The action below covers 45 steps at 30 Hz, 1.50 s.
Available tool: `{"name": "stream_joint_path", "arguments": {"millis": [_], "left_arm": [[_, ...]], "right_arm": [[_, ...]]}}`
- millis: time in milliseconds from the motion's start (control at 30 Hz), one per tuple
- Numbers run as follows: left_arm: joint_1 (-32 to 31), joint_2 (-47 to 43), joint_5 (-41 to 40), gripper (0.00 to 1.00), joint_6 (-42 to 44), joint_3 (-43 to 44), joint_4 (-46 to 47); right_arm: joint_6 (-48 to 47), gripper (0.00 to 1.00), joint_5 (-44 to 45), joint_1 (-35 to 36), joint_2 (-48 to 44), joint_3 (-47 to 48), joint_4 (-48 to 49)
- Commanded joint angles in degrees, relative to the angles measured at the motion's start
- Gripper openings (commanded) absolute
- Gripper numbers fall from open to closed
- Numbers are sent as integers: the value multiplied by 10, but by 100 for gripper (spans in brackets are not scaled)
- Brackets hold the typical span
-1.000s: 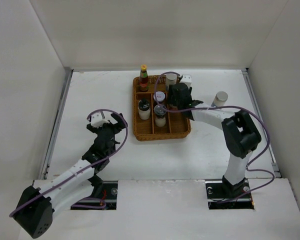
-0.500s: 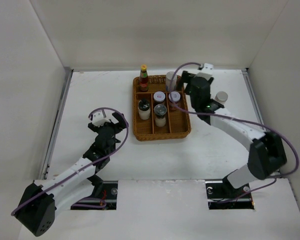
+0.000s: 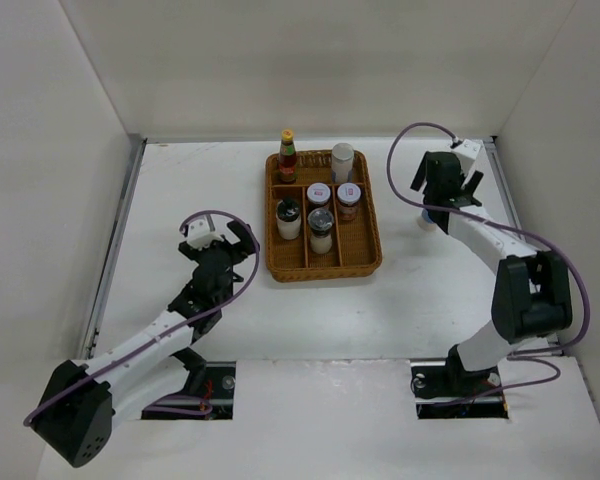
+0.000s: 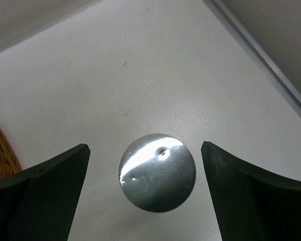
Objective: Organize the condiment bottles
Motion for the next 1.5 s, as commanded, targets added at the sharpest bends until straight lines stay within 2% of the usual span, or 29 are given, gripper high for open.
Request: {"name": "stream_joint_path", "arguments": {"millis": [0, 100, 233, 267, 333, 500, 600, 767, 867, 1000, 1267, 1367, 1467], "left_arm": [[-3, 10, 7, 100, -7, 28, 13], [-10, 19, 11, 100, -9, 26, 18], [-12, 19, 14, 100, -9, 31, 15], [-11, 17, 14, 100, -10, 33, 13], [-10, 14, 14, 100, -10, 37, 11], [-7, 33, 17, 100, -25, 52, 9], [7, 46, 58, 100, -66, 65, -3], [40, 55, 53, 100, -105, 85, -54], [58, 56, 43, 100, -123, 104, -101], [86, 75, 47, 100, -143, 120, -150], [111, 98, 65, 100, -152, 115, -169], [111, 109, 65, 100, -152, 118, -169], [110, 120, 65, 100, -151, 126, -174]], "right_arm": [[7, 100, -45, -9, 8, 8, -5], [11, 82, -47, -20, 24, 11, 1], [22, 50, -36, -20, 21, 5, 4], [27, 44, -24, -20, 9, -2, 7], [31, 39, -2, -6, -28, -22, 11], [32, 40, 16, 76, -163, -74, 14], [31, 40, 9, 134, -224, -97, 5], [24, 40, 9, 243, -282, -110, 8], [22, 41, 1, 279, -276, -108, 32], [23, 42, -35, 307, -218, -118, 80], [15, 44, -38, 315, -115, -147, 145], [7, 52, -30, 328, -103, -150, 149], [-3, 79, -15, 333, -110, -149, 148]]}}
